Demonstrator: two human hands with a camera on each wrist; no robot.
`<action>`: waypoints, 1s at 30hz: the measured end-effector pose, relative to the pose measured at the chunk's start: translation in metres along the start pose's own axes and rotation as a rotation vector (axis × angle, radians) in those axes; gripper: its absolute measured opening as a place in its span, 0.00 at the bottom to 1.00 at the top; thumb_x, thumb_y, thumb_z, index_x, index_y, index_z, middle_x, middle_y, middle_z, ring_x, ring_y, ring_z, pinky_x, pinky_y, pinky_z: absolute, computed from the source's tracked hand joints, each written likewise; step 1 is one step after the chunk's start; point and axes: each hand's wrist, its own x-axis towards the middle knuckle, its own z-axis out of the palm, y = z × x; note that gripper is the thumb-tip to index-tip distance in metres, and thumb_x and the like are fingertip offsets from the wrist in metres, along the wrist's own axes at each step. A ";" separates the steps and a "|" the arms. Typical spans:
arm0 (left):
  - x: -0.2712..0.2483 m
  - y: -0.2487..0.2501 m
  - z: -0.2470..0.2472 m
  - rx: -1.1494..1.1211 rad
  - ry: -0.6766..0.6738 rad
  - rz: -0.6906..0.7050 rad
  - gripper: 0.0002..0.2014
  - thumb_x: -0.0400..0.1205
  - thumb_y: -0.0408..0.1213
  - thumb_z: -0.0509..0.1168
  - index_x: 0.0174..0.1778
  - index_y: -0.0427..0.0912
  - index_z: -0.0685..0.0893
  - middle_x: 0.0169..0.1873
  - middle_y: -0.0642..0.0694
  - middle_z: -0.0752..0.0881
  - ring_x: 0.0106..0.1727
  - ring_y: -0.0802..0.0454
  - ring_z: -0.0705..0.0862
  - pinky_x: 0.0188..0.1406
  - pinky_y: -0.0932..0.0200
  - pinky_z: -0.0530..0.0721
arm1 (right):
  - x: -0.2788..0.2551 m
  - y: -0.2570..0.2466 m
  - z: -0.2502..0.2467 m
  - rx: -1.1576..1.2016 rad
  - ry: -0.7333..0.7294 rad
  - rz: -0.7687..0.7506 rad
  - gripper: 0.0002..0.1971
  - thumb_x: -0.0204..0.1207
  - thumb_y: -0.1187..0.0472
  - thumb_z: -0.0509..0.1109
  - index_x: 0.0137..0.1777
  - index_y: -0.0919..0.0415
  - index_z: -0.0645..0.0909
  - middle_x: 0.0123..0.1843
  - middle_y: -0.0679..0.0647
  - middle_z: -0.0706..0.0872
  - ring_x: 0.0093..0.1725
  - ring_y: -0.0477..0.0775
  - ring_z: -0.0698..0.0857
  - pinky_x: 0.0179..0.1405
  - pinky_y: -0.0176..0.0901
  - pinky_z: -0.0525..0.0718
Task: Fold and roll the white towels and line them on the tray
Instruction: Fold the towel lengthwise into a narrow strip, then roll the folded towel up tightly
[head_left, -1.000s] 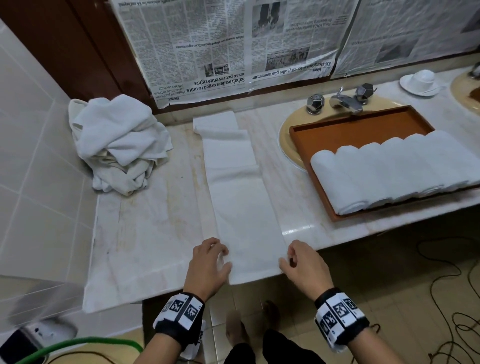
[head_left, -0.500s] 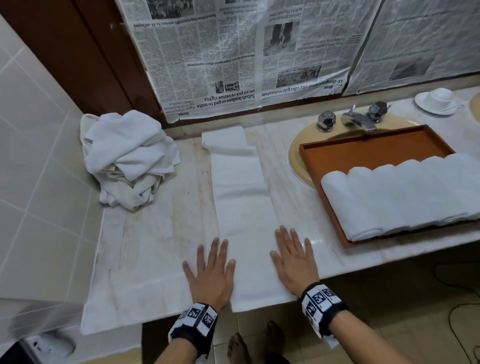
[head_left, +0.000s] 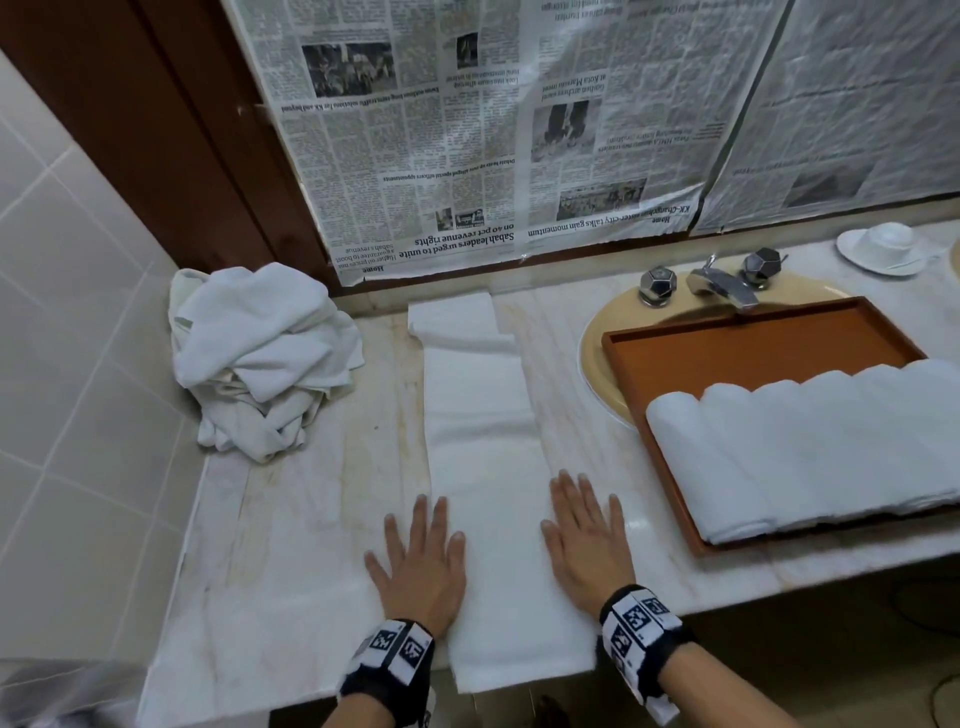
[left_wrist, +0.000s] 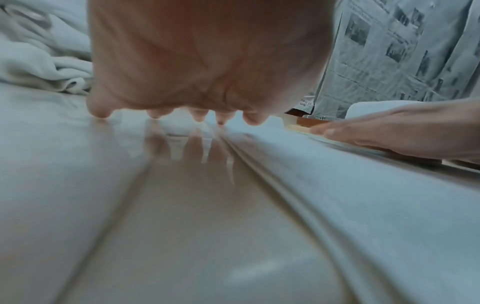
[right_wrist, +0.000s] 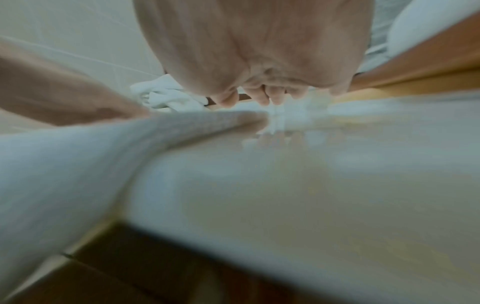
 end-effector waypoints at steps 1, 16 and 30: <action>0.004 0.005 -0.003 -0.017 0.014 0.020 0.28 0.89 0.59 0.37 0.85 0.67 0.37 0.84 0.65 0.33 0.86 0.45 0.31 0.81 0.29 0.34 | 0.005 -0.005 -0.002 -0.010 -0.028 -0.028 0.33 0.84 0.44 0.40 0.87 0.57 0.50 0.88 0.48 0.49 0.87 0.50 0.51 0.81 0.59 0.44; 0.072 0.013 -0.025 0.028 0.096 -0.014 0.27 0.87 0.59 0.31 0.83 0.69 0.34 0.83 0.66 0.32 0.86 0.45 0.32 0.81 0.29 0.36 | 0.087 0.002 -0.028 -0.061 -0.042 -0.049 0.32 0.86 0.47 0.37 0.88 0.57 0.45 0.88 0.46 0.42 0.87 0.51 0.46 0.84 0.60 0.42; 0.103 0.023 -0.040 0.027 0.050 -0.013 0.27 0.90 0.55 0.39 0.86 0.65 0.40 0.84 0.67 0.36 0.87 0.45 0.36 0.82 0.30 0.39 | 0.109 0.011 -0.035 -0.125 -0.187 -0.140 0.43 0.69 0.42 0.19 0.88 0.50 0.40 0.87 0.40 0.38 0.87 0.49 0.39 0.82 0.58 0.37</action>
